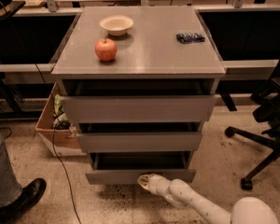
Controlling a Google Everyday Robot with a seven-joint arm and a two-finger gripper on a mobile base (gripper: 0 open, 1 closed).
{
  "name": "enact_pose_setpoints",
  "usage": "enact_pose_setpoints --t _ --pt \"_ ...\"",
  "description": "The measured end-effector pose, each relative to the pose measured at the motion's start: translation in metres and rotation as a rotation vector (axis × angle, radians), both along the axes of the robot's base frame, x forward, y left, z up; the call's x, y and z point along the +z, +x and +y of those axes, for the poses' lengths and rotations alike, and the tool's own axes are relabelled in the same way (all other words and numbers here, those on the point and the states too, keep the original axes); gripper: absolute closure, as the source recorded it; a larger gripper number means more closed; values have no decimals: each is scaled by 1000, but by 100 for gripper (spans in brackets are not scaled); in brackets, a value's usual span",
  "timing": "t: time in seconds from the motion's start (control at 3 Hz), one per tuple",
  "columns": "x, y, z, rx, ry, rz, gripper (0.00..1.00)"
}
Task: Close bottom drawer
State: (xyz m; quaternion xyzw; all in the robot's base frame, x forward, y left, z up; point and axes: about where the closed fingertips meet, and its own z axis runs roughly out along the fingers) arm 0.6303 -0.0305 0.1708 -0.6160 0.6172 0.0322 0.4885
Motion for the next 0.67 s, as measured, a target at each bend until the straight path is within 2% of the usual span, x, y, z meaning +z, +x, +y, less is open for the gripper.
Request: enact_pose_setpoints --t 0.33,0.67 --pt "4 5 8 14 11 -22 100" --pt "13 21 26 40 28 -69 100"
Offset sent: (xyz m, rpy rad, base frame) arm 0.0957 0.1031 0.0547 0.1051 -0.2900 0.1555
